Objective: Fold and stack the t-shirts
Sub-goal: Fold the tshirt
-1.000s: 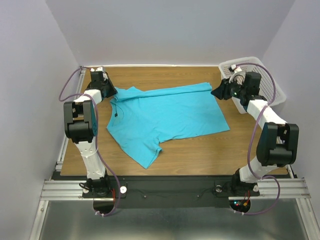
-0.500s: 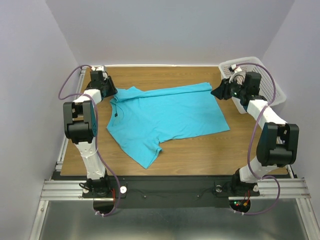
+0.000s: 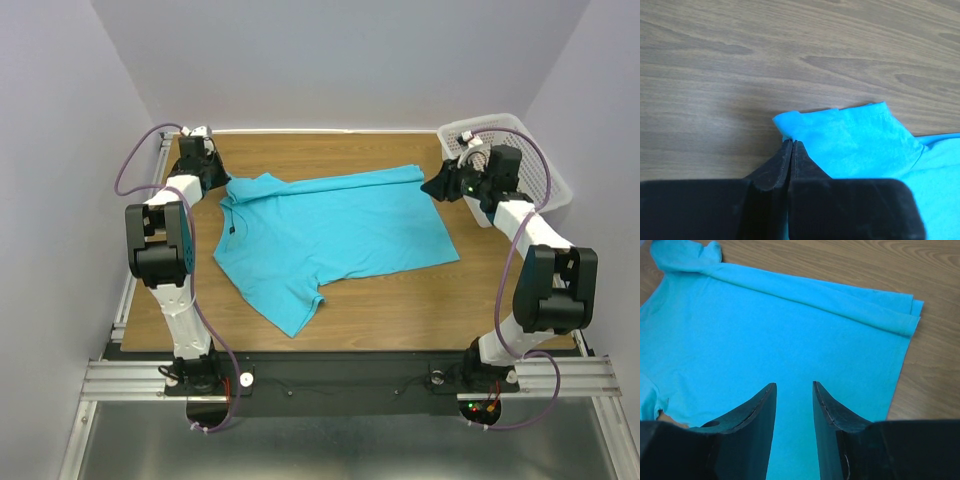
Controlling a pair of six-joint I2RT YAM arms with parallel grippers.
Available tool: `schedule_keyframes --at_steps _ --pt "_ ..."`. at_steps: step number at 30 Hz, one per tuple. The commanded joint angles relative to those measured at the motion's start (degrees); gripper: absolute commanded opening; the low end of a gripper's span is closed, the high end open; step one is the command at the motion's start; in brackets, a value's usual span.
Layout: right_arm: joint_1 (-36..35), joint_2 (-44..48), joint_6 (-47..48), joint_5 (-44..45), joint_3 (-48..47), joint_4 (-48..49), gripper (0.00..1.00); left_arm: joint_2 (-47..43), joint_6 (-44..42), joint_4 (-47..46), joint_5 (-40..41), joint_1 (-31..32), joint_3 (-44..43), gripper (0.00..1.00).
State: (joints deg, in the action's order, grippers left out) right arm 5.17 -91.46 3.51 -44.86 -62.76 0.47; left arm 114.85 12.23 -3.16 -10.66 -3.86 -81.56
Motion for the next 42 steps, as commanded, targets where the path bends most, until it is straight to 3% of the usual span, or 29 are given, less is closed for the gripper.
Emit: schedule_keyframes --at_steps 1,8,12,22,26,31,34,36,39,42 --pt "-0.4 2.9 -0.2 -0.8 0.4 2.0 0.41 -5.3 -1.9 -2.0 -2.8 -0.3 -0.9 0.0" --pt "-0.4 3.9 0.3 0.2 1.0 1.9 0.41 -15.0 -9.3 -10.4 -16.0 -0.3 10.3 0.0" --pt "-0.3 4.4 0.5 0.7 1.2 1.9 0.41 -17.1 -11.9 -8.9 -23.4 -0.3 14.6 0.0" --pt "-0.3 4.4 1.1 0.7 1.9 1.9 0.41 -18.3 -21.4 -3.2 -27.7 -0.2 22.1 0.08" --pt "-0.3 3.7 1.1 0.3 1.7 1.9 0.41 -18.4 -23.4 0.6 -28.6 0.9 24.2 0.31" --pt "-0.3 3.7 1.3 0.3 1.9 2.0 0.41 -26.8 -20.5 -1.6 -17.6 0.8 29.0 0.4" --pt "-0.3 4.0 1.4 0.7 2.3 2.0 0.41 -38.7 -15.7 -9.1 -9.6 0.6 32.6 0.72" --pt "-0.3 4.4 1.7 0.9 2.5 2.0 0.41 -41.1 -12.6 -14.2 -8.9 0.6 33.3 0.8" --pt "-0.2 4.2 1.8 1.2 2.7 1.9 0.41 -36.7 -10.6 -13.1 -12.1 0.7 27.4 0.84" --pt "-0.2 3.7 1.8 0.7 2.8 2.0 0.41 -25.3 -10.5 -5.3 -16.7 0.9 15.7 0.85"
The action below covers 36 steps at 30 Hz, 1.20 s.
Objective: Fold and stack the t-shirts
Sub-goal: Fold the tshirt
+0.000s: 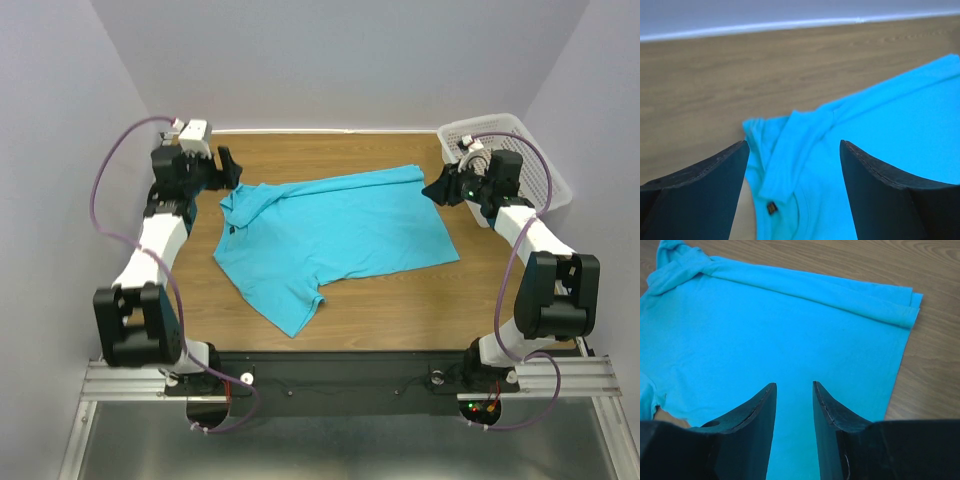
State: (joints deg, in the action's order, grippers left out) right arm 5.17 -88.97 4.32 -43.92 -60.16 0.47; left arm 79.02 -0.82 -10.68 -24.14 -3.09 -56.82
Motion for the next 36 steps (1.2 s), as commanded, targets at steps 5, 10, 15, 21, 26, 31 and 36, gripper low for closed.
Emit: schedule_keyframes --at_steps 5,10,15,21,26,31,36 --pt "-0.2 0.9 1.1 -0.2 0.6 1.9 0.41 25.9 -1.4 12.8 -4.1 2.9 -23.5 0.82" --pt "-0.1 0.5 1.2 -0.2 1.0 1.9 0.41 32.9 -4.2 16.8 1.2 6.1 -29.5 0.81" --pt "0.0 0.0 1.2 -0.5 1.1 2.0 0.41 37.2 -4.8 18.1 9.3 8.0 -32.7 0.79" --pt "0.2 -0.1 1.1 -0.6 1.2 1.9 0.41 40.3 -5.8 19.0 13.0 9.2 -35.3 0.76" --pt "0.3 -0.2 1.1 -0.7 1.3 2.0 0.41 42.3 -6.4 20.1 11.9 9.6 -37.6 0.7" --pt "0.5 -0.2 1.1 -0.6 1.4 2.0 0.41 43.3 -7.0 21.4 8.8 10.2 -38.8 0.63" --pt "0.5 0.0 0.9 -0.7 1.4 1.9 0.41 43.7 -7.4 21.9 6.4 10.5 -38.8 0.51"
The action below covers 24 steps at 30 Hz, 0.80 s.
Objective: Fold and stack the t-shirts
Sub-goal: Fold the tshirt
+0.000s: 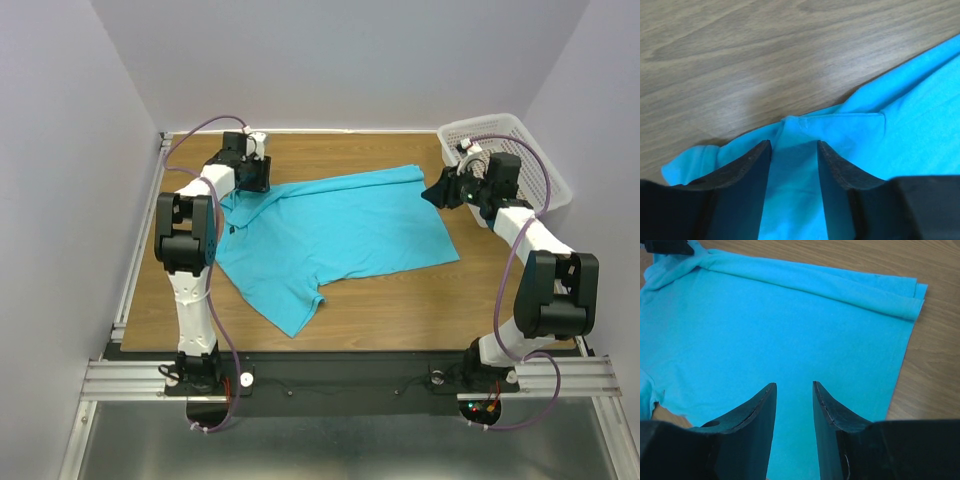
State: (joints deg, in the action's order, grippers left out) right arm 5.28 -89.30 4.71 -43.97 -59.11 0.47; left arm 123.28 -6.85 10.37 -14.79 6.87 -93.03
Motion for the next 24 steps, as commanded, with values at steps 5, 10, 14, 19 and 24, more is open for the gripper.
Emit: schedule_keyframes --at_steps 5,10,14,19,24 --pt "0.6 0.8 0.4 -0.7 0.4 1.9 0.41 -0.8 -1.5 1.6 -3.8 0.5 -2.7 0.2" --pt "0.9 0.9 0.3 -0.9 0.4 2.0 0.41 -5.3 -2.6 0.7 -5.5 0.5 -1.1 0.0" --pt "1.0 1.1 0.3 -0.9 0.5 2.0 0.41 -11.0 -4.1 -1.4 -8.7 0.5 3.5 0.0" --pt "1.2 1.2 0.4 -1.3 0.5 2.0 0.41 -17.6 -6.1 -2.4 -15.3 0.5 12.8 0.0" --pt "1.3 1.4 0.3 -1.4 0.5 1.9 0.41 -18.9 -6.5 -2.2 -19.7 1.1 18.4 0.0"
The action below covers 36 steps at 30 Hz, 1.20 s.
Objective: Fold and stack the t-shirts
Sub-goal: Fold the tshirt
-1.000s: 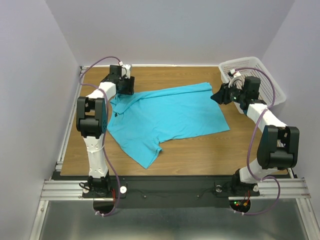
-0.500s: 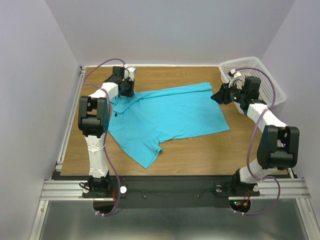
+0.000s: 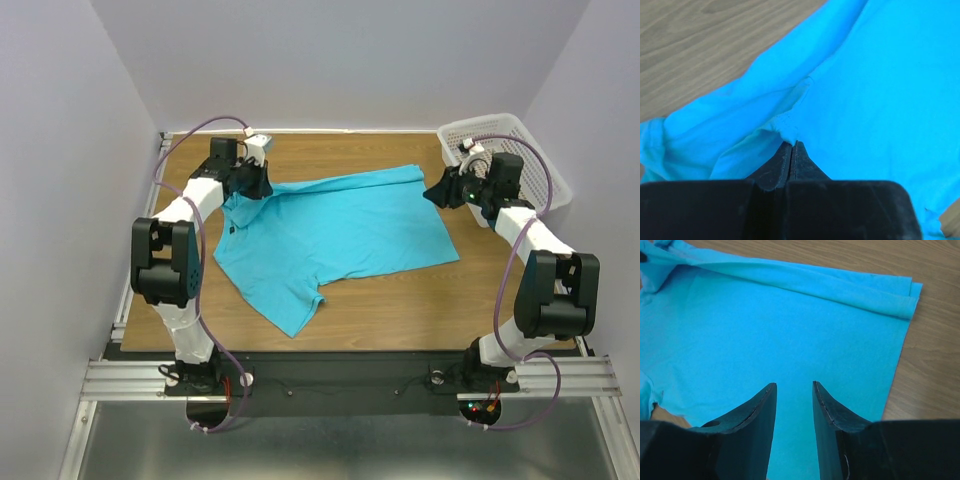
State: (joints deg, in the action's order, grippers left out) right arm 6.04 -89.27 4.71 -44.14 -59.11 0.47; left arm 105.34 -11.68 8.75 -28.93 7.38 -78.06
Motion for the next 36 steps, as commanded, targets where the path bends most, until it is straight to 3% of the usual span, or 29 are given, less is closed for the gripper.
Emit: schedule_keyframes --at_steps 1,8,14,15,18,20,22,25,30,32,36 --pt "0.7 1.5 0.4 -1.2 0.4 2.0 0.41 -0.8 -1.8 -0.4 -6.6 0.8 3.7 0.0" --pt "0.9 1.6 0.4 -1.1 0.5 1.9 0.41 3.2 -4.0 5.8 -7.1 3.9 1.7 0.04" --pt "1.0 1.0 0.6 -1.4 0.4 2.0 0.41 2.9 -4.8 7.4 -0.6 4.8 2.3 0.11" --pt "1.1 0.9 0.6 -1.6 0.4 2.0 0.41 2.9 -4.9 7.8 0.7 4.9 2.2 0.13" --pt "1.1 0.9 0.5 -1.7 0.3 2.0 0.41 2.4 -4.6 8.1 2.6 5.1 2.7 0.33" --pt "1.1 0.9 0.6 -1.7 0.3 1.9 0.41 2.0 -3.4 7.8 4.5 5.2 2.7 0.34" --pt "1.1 0.9 0.7 -1.7 0.4 2.0 0.41 -0.3 -2.4 6.6 8.5 5.2 3.7 0.46" --pt "1.1 0.9 0.8 -2.0 0.5 1.9 0.41 -6.3 0.3 -0.1 14.3 5.1 6.9 0.55" --pt "1.1 0.4 0.9 -2.6 0.4 2.0 0.41 -17.0 5.4 -10.4 16.7 4.4 13.0 0.69" --pt "1.1 0.3 0.7 -2.9 0.5 2.0 0.41 -18.1 10.0 -14.0 19.6 3.0 13.9 0.7" --pt "1.1 0.2 0.7 -3.3 0.6 1.9 0.41 -13.7 17.4 -11.9 25.2 -1.8 9.8 0.68"
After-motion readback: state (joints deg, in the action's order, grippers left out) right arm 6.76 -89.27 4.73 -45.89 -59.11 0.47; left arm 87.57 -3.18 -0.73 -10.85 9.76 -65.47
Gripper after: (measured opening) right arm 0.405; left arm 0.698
